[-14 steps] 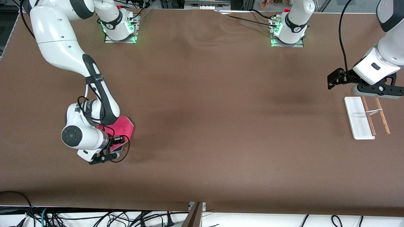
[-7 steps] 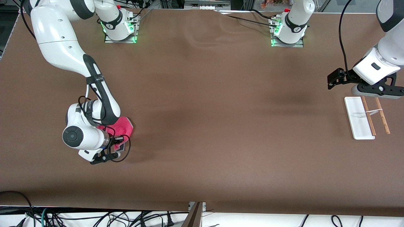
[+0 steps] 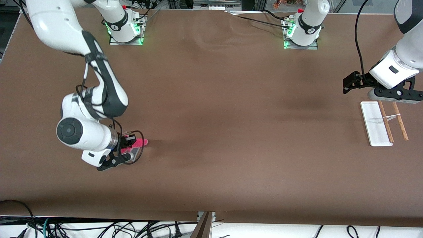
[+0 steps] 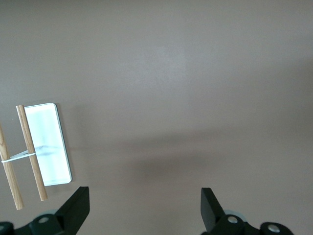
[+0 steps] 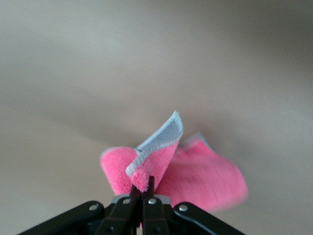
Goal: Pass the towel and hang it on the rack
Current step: 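Lift the towel with the right gripper while the left gripper approaches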
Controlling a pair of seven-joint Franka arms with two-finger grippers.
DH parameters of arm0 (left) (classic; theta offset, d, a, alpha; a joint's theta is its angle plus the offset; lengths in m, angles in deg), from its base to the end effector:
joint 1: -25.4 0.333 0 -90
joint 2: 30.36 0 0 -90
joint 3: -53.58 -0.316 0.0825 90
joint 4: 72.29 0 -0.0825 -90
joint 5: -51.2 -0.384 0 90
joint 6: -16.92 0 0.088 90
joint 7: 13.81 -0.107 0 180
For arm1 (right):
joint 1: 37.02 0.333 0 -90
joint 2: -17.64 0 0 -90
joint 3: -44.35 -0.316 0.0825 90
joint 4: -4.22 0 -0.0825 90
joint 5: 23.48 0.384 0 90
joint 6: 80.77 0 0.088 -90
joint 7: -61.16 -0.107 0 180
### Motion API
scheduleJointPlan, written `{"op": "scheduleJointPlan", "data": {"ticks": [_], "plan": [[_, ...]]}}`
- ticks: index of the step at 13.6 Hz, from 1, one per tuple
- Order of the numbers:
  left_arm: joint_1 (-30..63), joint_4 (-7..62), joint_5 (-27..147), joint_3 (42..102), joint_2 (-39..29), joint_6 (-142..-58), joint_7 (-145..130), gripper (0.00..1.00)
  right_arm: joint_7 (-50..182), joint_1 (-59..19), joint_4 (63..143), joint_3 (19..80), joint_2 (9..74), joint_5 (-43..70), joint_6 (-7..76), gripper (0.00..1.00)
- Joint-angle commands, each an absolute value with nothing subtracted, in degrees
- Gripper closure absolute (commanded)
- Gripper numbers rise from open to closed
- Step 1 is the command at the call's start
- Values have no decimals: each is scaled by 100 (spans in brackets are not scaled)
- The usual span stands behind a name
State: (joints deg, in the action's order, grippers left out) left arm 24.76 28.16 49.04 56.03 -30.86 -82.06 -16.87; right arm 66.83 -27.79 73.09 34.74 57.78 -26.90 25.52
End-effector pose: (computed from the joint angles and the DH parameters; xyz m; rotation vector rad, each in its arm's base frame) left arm 0.5578 -0.0267 0.5562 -3.0989 0.1761 0.0263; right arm 0.7109 0.2032 0.3678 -3.0296 -0.6281 0.0683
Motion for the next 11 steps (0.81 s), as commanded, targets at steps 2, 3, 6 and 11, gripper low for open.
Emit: {"op": "scheduleJointPlan", "data": {"ticks": [2, 3, 6, 11], "plan": [[2479, 2808, 4883, 5595, -3124, -8214, -1803, 0, 5707, -2340, 6830, 3250, 5675, -2629, 2075, 100], [2479, 2808, 4883, 5595, -3124, -8214, -1795, 0, 5390, -2296, 6821, 3057, 5675, -2638, 2075, 100], [2487, 2808, 4883, 5595, -3124, -8214, -1803, 0, 4467, -2051, 6786, 2660, 5614, -2647, 2153, 100], [2505, 2799, 5066, 5595, -2966, -8056, -1856, 0, 3892, -1461, 6513, 2615, 5596, -2647, 2618, 100]]}}
